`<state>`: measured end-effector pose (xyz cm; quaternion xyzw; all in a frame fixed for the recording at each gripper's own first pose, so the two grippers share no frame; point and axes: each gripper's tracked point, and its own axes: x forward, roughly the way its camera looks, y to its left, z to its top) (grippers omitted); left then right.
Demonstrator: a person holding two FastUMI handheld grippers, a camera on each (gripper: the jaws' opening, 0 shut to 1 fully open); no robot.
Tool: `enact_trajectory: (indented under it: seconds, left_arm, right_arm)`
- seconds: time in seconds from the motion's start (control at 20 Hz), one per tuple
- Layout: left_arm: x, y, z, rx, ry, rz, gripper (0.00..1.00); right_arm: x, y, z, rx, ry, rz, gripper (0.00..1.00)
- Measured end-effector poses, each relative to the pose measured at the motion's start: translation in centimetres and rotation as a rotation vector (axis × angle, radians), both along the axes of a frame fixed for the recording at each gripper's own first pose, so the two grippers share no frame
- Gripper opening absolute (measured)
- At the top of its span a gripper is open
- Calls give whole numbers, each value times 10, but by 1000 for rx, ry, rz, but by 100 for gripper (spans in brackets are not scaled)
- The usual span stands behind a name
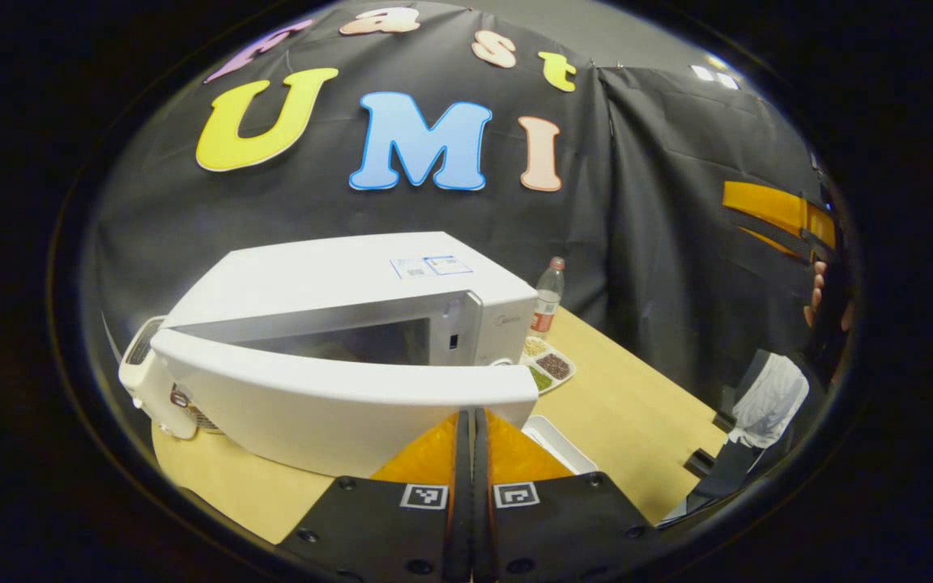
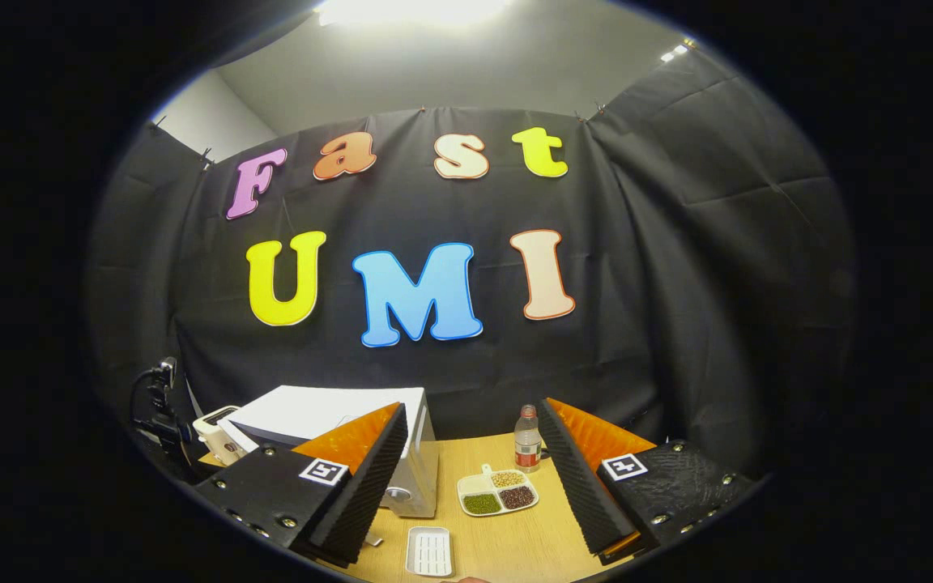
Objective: Open the microwave oven with the left hand, put the food in, and close the microwave oven.
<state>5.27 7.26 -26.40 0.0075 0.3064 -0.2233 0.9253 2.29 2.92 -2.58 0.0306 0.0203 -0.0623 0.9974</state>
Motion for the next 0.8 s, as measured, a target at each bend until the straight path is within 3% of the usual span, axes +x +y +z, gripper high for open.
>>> enact_trajectory:
  seconds: [0.1,0.3,0.35,0.8]
  left_arm:
    - [15,-1,-3,37,-13,20,6]
    - [35,-18,0,11,-20,28,10]
    - [40,-21,2,-1,-19,29,7]
    - [80,-23,0,-51,-10,80,7]
  right_arm:
    - [2,-3,-2,1,4,-4,98]
    - [6,-3,-5,0,5,2,98]
    - [6,-5,-6,-2,5,1,98]
    - [6,-23,-14,17,16,-42,98]
